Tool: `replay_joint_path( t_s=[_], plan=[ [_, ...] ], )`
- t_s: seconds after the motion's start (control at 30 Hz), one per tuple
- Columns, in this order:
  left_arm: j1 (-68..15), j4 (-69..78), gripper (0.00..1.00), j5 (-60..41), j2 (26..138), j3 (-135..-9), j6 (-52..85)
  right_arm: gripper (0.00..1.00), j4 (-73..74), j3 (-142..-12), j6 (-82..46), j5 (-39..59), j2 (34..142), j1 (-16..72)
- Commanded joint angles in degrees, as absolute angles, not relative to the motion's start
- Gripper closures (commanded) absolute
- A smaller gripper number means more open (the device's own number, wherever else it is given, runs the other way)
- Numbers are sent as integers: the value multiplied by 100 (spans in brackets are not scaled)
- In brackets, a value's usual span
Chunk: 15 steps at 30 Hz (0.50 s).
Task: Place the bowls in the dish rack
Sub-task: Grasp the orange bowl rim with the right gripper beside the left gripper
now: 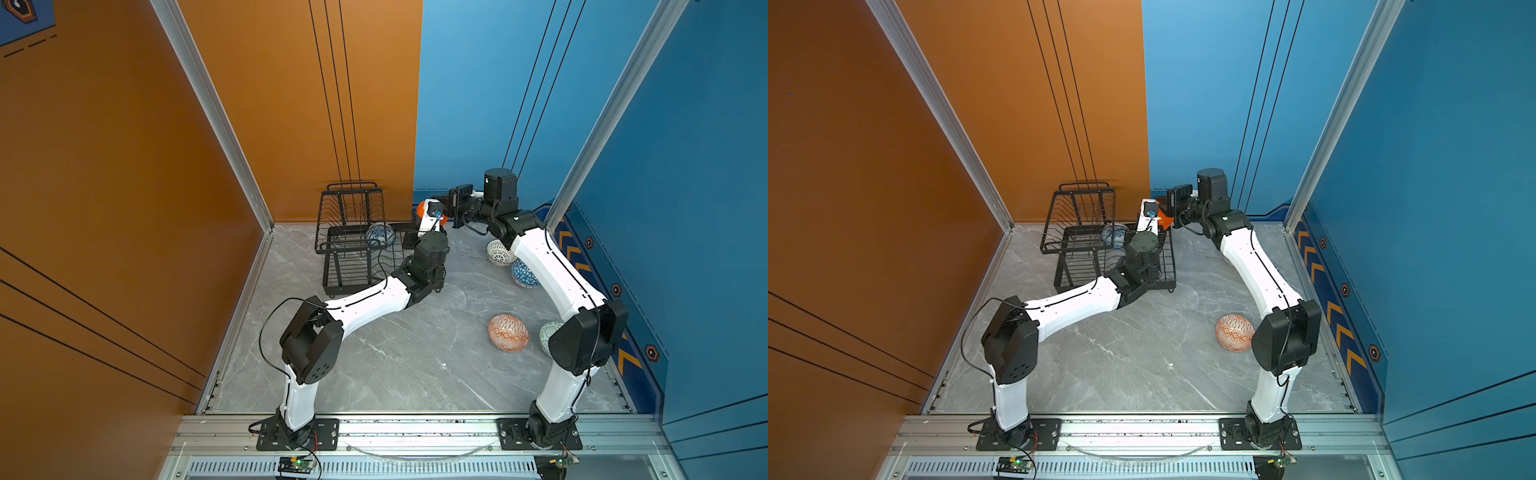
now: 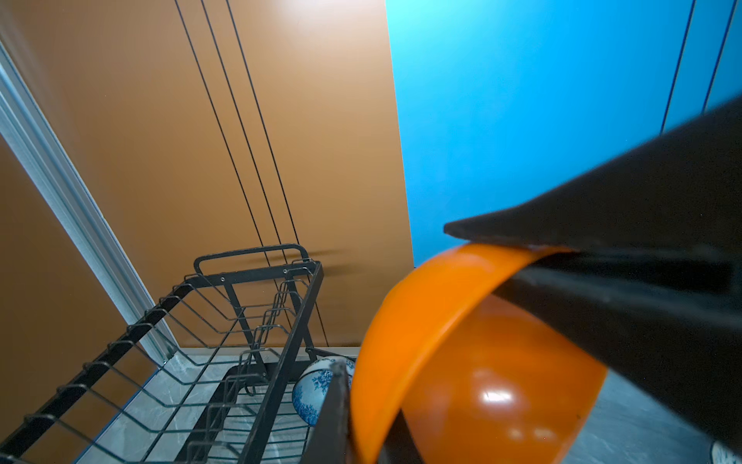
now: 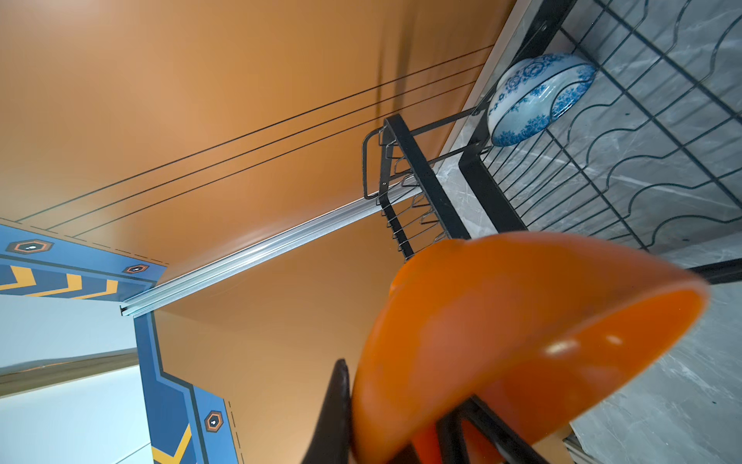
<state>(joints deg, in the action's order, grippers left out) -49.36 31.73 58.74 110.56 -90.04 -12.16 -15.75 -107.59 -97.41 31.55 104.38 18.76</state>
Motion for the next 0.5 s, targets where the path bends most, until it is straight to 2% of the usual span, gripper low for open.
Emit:
replay_joint_path(
  t_s=[0.0,0.2,0.23,0.33,0.37,0.43,0.47],
  plan=[
    [-5095,3154,100,5770,10661,-8933,-1662,100,-1496,-10675,-9024,2892,10478,1715],
    [-5071,3184,92,5948,10596,-8890,-1576,100,-1496,-10643,-8938,2816,10415,1709],
    [-5068,3182,83,5981,10578,-8871,-1525,100,-1500,-10638,-8923,2804,10407,1699],
    [-5059,3173,79,5983,10441,-8744,-1335,100,-1513,-10627,-8875,2787,10397,1673],
    [-5065,3173,76,5969,10393,-8707,-1320,100,-1539,-10617,-8849,2786,10397,1647],
    [-5091,3168,62,5968,10309,-8627,-1321,100,-1580,-10577,-8788,2761,10376,1602],
    [-5105,3163,62,5984,10262,-8586,-1327,100,-1605,-10557,-8760,2743,10378,1562]
  ],
)
